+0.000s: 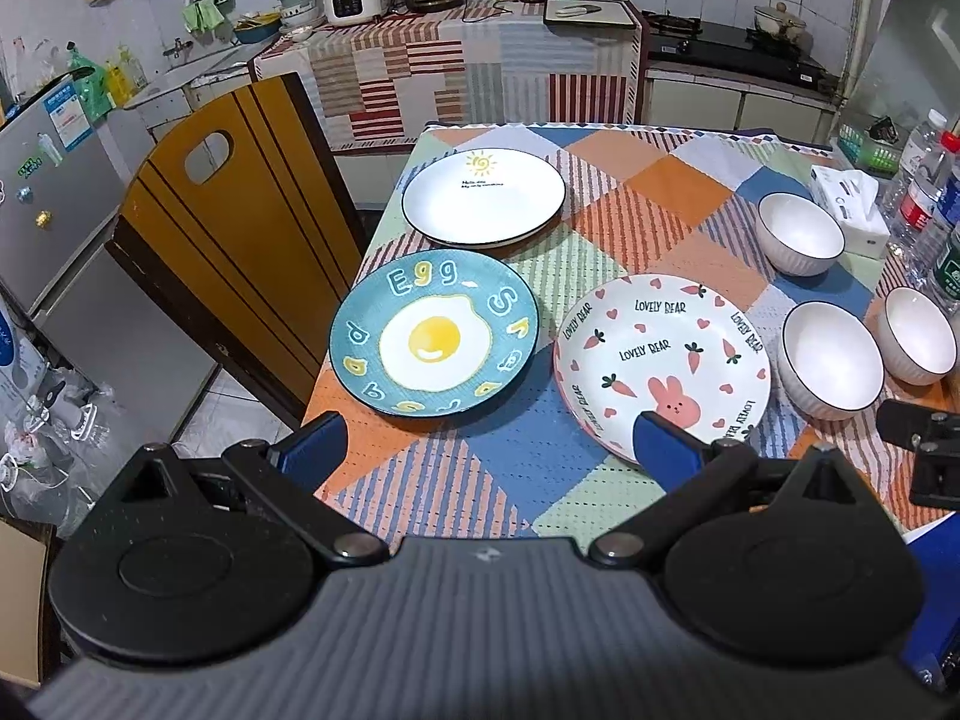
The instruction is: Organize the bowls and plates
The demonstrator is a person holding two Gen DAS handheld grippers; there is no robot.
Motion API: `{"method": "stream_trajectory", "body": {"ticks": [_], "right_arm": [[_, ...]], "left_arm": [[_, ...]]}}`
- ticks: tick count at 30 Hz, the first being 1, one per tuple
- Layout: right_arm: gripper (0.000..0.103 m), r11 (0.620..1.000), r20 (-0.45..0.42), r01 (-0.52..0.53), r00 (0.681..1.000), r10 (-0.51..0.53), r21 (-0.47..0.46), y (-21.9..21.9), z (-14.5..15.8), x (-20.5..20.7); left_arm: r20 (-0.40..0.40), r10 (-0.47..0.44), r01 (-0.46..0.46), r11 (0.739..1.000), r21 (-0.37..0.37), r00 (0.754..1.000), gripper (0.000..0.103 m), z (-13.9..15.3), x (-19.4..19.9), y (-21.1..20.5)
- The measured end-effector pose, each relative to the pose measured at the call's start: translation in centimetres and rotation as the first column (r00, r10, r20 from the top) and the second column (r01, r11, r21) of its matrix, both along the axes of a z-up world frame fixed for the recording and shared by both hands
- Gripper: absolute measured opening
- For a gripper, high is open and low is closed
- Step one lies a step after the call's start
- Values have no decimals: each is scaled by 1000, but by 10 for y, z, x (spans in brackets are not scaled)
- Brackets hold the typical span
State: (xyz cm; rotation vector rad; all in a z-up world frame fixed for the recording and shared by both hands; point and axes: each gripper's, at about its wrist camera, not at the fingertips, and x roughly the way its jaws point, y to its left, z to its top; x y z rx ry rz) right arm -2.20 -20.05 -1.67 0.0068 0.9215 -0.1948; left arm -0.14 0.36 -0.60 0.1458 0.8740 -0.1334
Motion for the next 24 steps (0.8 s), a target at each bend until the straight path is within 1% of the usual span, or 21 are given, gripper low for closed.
{"method": "stream_trajectory", "body": {"ticks": [11,18,24], "right_arm": [[103,1000,0,-4,1000,4,-8,1,-2,1],[103,1000,7,-10,1000,10,-9,1,-2,0],[103,1000,7,-16,1000,17,-12,2,-3,0]], "left_arm": [[8,-14,14,1000,-7,1000,103,1,-1,-1],[8,32,-32,999,-39,999,100,2,0,9],[11,22,-22,999,-45,1000,100,0,-1,9]]}}
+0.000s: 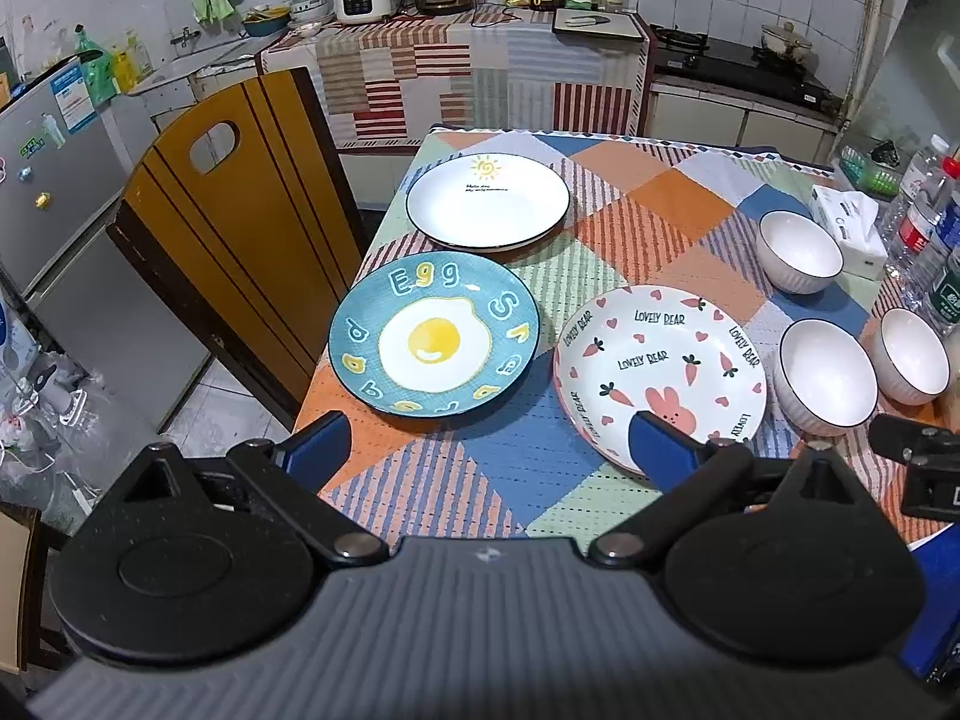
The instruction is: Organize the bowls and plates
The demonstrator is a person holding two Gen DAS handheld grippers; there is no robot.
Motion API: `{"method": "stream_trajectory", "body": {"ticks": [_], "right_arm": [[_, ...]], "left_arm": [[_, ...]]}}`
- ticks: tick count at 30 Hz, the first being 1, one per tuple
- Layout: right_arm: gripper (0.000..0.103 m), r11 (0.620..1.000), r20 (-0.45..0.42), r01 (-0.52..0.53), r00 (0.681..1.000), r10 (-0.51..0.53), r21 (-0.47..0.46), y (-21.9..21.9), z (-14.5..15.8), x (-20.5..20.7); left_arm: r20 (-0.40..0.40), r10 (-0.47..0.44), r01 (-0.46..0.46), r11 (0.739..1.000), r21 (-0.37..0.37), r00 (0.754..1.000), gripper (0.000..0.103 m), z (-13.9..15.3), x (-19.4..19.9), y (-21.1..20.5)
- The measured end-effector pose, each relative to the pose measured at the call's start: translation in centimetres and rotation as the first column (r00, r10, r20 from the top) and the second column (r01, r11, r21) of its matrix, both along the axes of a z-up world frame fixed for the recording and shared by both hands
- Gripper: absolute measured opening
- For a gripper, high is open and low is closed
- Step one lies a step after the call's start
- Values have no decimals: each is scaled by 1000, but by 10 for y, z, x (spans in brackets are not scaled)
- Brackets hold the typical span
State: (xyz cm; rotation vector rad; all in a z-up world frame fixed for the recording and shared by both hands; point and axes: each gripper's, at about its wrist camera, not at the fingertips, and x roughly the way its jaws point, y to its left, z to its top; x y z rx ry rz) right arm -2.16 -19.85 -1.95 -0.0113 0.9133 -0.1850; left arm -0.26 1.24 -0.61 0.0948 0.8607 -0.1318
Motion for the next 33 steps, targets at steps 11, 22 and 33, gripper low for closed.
{"method": "stream_trajectory", "body": {"ticks": [11,22,33], "right_arm": [[103,1000,-6,-10,1000,10,-2,0,-2,3],[103,1000,-7,-16,1000,16,0,-1,-3,4],[103,996,25,-85,996,85,-2,1,1,1]], "left_arm": [[17,-39,39,999,-1,999,97,2,-2,-5],[13,-44,44,999,-5,999,97,2,-2,-6],[16,-95,95,995,-2,995,97,-5,4,-16]]}}
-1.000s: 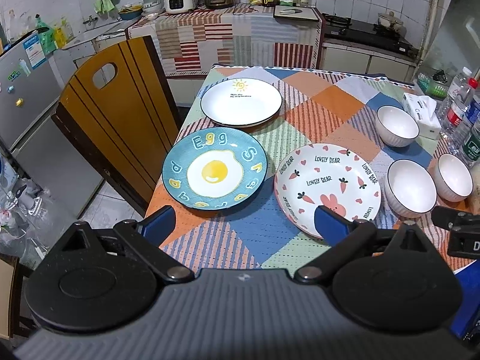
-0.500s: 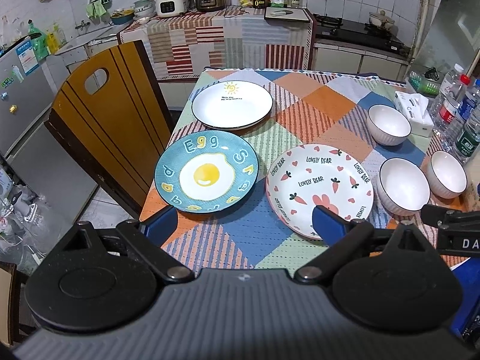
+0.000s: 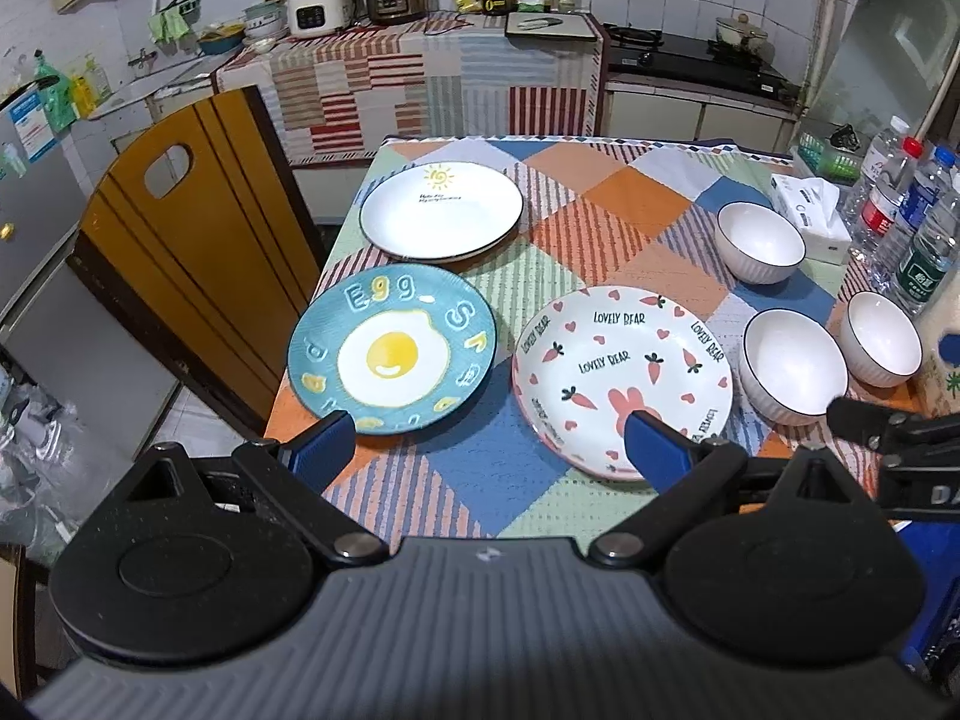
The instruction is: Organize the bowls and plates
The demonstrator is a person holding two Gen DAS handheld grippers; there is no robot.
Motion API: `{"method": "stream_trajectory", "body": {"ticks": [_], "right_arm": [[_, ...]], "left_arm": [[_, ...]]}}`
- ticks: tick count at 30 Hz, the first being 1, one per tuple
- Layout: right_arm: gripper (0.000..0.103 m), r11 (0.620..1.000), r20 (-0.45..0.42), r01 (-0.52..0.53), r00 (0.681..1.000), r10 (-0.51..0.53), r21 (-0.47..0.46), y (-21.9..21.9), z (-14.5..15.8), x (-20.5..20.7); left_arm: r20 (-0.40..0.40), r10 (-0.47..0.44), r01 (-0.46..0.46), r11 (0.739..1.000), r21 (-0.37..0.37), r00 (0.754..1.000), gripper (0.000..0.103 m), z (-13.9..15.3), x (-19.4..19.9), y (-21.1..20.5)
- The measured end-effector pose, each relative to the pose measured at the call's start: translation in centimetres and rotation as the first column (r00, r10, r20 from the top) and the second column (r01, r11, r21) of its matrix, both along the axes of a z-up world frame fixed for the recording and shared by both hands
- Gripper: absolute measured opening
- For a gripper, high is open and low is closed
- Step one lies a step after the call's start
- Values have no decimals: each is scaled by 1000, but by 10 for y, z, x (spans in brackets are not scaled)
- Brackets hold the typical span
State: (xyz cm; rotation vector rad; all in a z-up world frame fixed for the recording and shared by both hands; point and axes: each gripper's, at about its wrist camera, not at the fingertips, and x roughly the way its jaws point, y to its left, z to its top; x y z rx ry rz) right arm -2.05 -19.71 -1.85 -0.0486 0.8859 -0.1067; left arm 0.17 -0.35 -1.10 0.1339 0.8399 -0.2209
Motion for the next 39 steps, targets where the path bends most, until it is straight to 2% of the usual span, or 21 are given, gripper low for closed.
{"method": "stream_trajectory", "body": {"ticks": [2,5,7,9,12,14,17,20,23,25,29,33,36,39], "right_arm": [[103,998,55,-59,997,58,8,-2,2,0],[103,988,154,-156,976,155,-1,-9,0,10],[103,972,232,-232,944,233,-32,-13,-8,16],[103,963,262,-262,927,268,-59,-16,-19,25],[102,956,226,-291,934,276,36,-21,-46,40],[96,947,208,-289,944,257,141,-25,-64,42],[91,924,183,-292,950,251,247,-23,-90,37],[87,918,176,-276,957,233,286,-18,-112,28],[83,905,159,-235,969,189,354,-23,-133,23],[79,897,158,-235,969,188,375,-27,-145,25],[74,896,138,-177,982,132,407,-36,-163,33],[71,883,118,-107,991,59,457,-46,-175,42],[60,882,107,-78,994,32,465,-45,-184,45],[45,872,126,-54,992,-9,487,-48,-191,45]], "left_arm": [[11,-1,0,999,43,1000,97,-6,8,-3],[51,-18,13,995,100,999,97,-19,19,-6],[70,-31,24,995,101,997,97,-30,28,-6],[57,-33,28,996,83,998,97,-44,39,-5],[-17,-27,27,1000,3,999,97,-69,58,-1],[-60,-8,5,999,-50,998,97,-86,66,1],[-93,-6,0,998,-67,996,97,-106,74,-2],[-116,-36,24,995,-97,993,92,-121,80,-8],[-137,-40,28,996,-85,990,75,-137,86,-17],[-153,-38,28,997,-67,988,74,-149,90,-22],[-168,-52,37,995,-96,984,71,-163,93,-26],[-186,-52,30,993,-118,981,60,-173,98,-28],[-195,-48,12,984,-178,980,51,-178,101,-24],[-186,-64,28,981,-189,981,49,-179,101,-23]]}}
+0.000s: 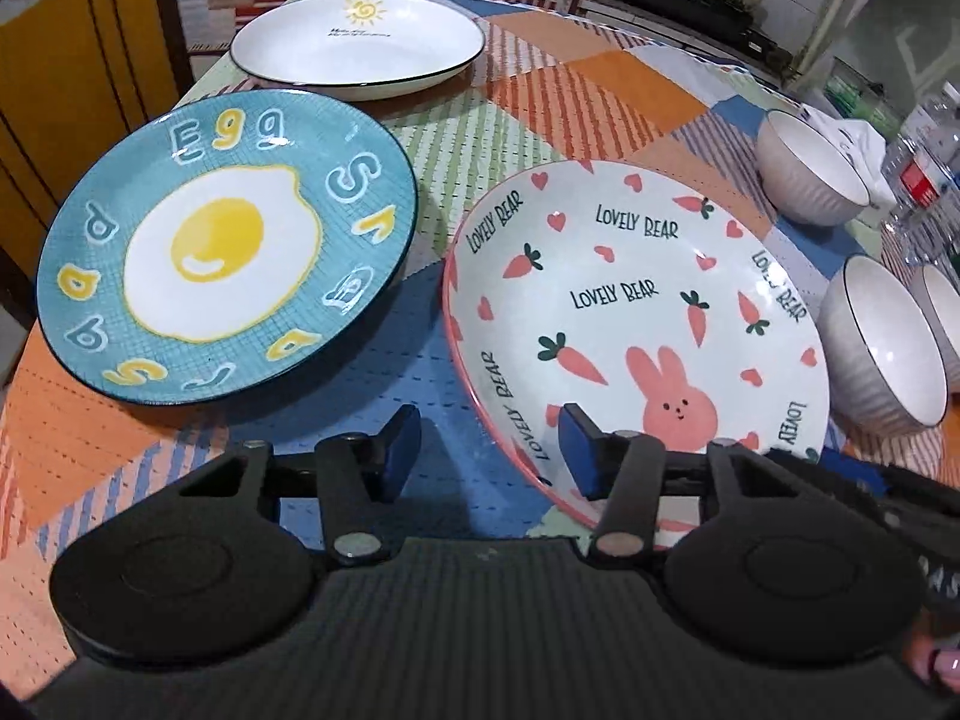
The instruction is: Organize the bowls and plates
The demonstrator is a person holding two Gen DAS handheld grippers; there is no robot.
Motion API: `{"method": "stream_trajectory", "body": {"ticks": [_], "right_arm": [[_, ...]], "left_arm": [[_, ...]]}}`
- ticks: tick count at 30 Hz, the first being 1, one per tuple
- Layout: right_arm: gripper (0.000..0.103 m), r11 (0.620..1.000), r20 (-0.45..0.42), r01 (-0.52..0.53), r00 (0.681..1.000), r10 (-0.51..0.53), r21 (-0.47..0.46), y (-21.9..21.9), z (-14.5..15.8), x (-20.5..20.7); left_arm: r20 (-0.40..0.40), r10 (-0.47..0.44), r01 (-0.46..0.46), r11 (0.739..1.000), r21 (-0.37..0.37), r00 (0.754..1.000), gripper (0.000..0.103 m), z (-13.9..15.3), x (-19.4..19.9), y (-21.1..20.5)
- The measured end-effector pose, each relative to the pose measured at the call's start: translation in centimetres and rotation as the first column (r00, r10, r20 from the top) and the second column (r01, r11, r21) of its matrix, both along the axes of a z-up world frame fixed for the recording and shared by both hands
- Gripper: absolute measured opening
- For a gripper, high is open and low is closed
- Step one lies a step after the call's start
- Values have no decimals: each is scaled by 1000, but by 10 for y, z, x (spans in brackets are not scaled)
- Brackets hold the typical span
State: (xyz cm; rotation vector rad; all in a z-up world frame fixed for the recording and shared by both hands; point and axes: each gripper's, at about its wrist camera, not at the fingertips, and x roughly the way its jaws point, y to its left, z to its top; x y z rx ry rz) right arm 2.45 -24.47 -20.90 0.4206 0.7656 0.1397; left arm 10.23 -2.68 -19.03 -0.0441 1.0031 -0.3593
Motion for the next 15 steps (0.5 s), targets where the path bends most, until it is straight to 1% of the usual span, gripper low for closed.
{"method": "stream_trajectory", "body": {"ticks": [1,3,6,7,8,9,11,14,15], "right_arm": [[43,1000,3,6,1000,-6,1,-1,-1,1],[42,1000,2,25,1000,-25,-12,0,-2,5],[40,998,-2,58,998,-58,11,-2,-7,11],[36,998,2,62,998,-62,4,-1,-8,13],[30,998,4,59,998,-59,-16,2,-8,15],[30,998,10,58,998,-58,-28,3,-8,15],[29,997,19,52,999,-51,-55,5,-7,14],[29,990,18,18,1000,-15,-141,13,-3,13],[29,989,23,6,1000,-2,-151,14,-3,12]], "left_arm": [[10,-9,9,1000,4,1000,49,-1,-1,-2],[28,-26,25,999,19,999,49,-1,-2,-7],[44,-34,32,999,37,998,49,-2,-1,-13],[50,-33,31,999,37,998,48,-2,-1,-15],[56,-36,35,999,23,998,39,-3,-2,-16],[57,-37,37,999,8,998,38,-3,-2,-16],[71,-45,44,999,20,996,37,-2,-4,-16],[41,-47,47,999,13,998,37,-1,-7,-12],[36,-57,57,998,20,998,37,-1,-9,-11]]}}
